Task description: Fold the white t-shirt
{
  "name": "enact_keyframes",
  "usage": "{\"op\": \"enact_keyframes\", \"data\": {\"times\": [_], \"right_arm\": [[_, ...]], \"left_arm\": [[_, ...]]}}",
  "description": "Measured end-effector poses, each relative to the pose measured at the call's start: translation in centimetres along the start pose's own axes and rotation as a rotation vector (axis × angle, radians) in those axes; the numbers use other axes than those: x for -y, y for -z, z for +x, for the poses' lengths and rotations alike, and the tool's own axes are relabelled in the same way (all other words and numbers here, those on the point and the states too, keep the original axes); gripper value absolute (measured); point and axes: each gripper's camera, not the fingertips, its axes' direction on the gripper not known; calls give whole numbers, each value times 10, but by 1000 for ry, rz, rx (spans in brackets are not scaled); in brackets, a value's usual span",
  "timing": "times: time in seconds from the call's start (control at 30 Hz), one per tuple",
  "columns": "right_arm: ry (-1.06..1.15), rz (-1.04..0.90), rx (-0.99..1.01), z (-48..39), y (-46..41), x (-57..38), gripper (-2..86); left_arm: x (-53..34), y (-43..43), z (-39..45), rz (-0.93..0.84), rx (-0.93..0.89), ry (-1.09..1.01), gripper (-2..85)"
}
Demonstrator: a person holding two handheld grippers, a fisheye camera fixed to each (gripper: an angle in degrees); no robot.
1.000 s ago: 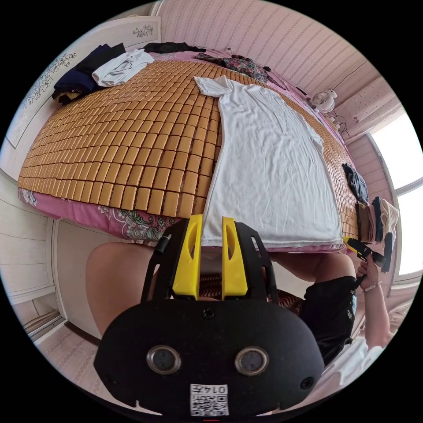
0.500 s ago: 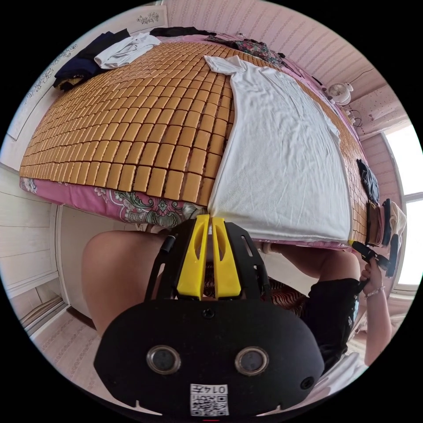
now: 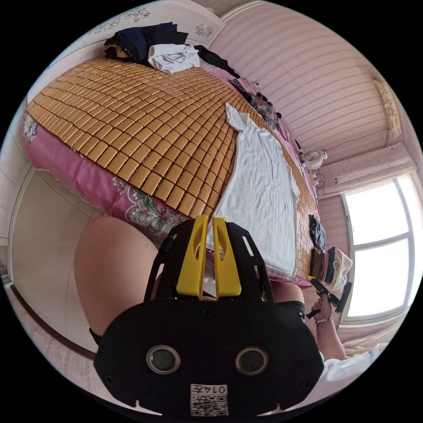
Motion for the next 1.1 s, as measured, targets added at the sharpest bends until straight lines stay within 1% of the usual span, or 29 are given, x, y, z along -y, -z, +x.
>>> {"op": "enact_keyframes", "data": {"times": [0.1, 0.23, 0.33, 0.43, 0.5, 0.6, 0.67, 0.73, 0.9, 1.0, 1.03, 1.1], "right_arm": [[112, 41, 11, -27, 4, 14, 47], [261, 76, 75, -77, -2, 49, 57], [410, 76, 144, -135, -19, 87, 63], [571, 69, 218, -202, -38, 128, 65], [707, 80, 247, -257, -53, 159, 67], [837, 47, 250, -324, -76, 202, 70], [884, 37, 255, -359, -89, 227, 70], [926, 23, 262, -392, -105, 249, 71], [1011, 1, 269, -470, -147, 296, 76], [1012, 41, 259, -496, -167, 310, 83], [1012, 46, 257, -499, -172, 312, 85], [1004, 28, 239, -511, -189, 321, 90]], "left_arm": [[3, 18, -10, 42, -36, 1, -7], [22, 23, 2, 80, 14, -116, -6], [42, 9, 19, 114, 44, -210, -5], [71, -15, 33, 95, -23, -262, -4], [92, -28, 42, 113, -4, -277, 13], [132, -50, 54, 142, 35, -277, 40], [168, -73, 58, 91, -10, -245, 61], [191, -85, 60, 105, -28, -229, 78], [238, -112, 68, 117, 8, -224, 72], [255, -128, 73, 95, 45, -231, 68], [259, -136, 73, 62, 52, -230, 66], [260, -139, 74, 80, 72, -237, 59]]}}
